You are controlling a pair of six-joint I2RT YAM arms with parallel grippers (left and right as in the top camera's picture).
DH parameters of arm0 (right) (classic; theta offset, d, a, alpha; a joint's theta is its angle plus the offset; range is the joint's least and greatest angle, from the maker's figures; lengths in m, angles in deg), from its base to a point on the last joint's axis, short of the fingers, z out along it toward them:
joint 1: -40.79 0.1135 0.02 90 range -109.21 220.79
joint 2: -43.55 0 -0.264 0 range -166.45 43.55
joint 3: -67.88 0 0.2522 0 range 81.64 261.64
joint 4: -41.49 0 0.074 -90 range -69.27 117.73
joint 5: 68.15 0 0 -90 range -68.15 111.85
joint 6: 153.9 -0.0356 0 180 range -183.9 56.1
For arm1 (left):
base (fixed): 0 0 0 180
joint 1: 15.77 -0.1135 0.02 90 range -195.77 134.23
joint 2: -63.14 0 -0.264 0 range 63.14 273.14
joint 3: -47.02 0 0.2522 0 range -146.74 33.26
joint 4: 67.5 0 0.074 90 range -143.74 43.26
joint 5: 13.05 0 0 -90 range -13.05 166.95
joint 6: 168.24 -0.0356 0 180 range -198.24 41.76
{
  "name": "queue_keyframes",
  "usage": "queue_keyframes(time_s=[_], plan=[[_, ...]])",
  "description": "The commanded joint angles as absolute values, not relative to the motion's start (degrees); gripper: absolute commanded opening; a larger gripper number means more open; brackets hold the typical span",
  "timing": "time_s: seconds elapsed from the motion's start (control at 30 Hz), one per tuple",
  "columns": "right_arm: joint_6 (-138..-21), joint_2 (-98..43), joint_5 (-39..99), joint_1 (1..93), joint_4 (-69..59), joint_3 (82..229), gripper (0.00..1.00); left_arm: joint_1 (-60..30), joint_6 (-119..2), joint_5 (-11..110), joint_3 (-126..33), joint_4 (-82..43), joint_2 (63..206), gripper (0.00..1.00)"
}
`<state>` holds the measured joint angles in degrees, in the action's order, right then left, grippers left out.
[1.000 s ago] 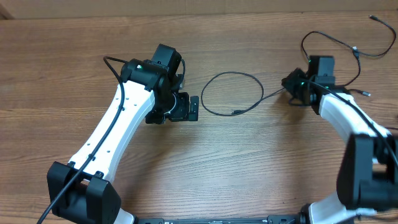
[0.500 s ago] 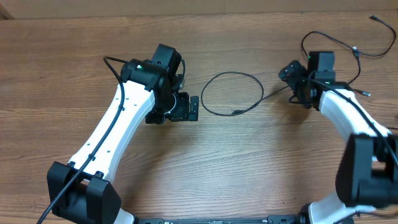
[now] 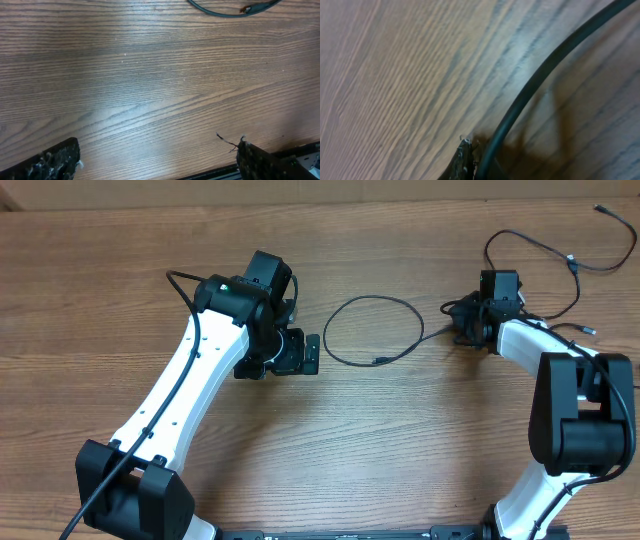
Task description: Untangle cables
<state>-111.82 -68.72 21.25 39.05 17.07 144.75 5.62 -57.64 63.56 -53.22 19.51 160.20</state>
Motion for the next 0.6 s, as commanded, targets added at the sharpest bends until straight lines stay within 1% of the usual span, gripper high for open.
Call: queue_keyframes(time_s=[0.0,0.17,0.27,0.43,0.57], plan=[[-104.43,-61.4,22.39,39.36,17.4,146.56,0.04,5.99,-58.96,63.86,-53.17,19.45,160.0,1.0],[-88.3,-51.98,30.96,39.82,19.28,150.54,0.04,5.99,-58.96,63.86,-53.2,19.45,160.0,1.0],[-80.69,-49.33,37.08,41.02,18.56,150.83,0.04,6.01,-58.96,63.86,-53.2,19.47,160.0,1.0],[-72.13,-50.97,39.55,44.36,10.62,149.86,0.04,5.99,-58.96,63.86,-53.2,19.47,160.0,1.0],[-67.99,-55.13,39.42,46.24,4.42,149.49,0.04,6.01,-58.96,63.86,-53.2,19.47,160.0,1.0]])
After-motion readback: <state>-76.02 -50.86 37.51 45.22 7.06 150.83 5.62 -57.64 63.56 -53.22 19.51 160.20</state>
